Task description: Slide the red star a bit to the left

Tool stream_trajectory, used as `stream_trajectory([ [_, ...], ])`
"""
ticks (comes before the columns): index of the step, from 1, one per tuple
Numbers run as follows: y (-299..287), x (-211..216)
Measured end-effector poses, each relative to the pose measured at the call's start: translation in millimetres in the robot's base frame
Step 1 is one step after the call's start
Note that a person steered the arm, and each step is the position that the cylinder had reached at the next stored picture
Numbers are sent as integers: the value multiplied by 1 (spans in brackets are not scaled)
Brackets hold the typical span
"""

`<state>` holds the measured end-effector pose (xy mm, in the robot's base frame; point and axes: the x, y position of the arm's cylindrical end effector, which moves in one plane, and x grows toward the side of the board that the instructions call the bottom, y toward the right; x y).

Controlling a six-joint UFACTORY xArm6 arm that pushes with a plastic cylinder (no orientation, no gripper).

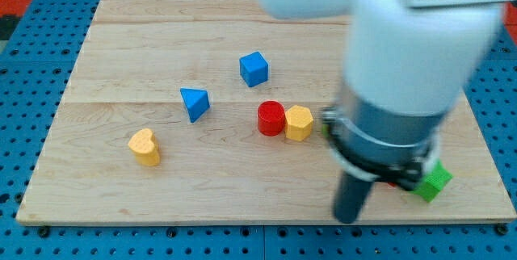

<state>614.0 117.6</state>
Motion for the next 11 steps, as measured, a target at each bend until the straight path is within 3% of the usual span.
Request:
stream_trajectory([
  [1, 46, -8],
  [3, 75, -21],
  [6, 11, -17],
  [7, 16, -4],
  [11, 82, -16],
])
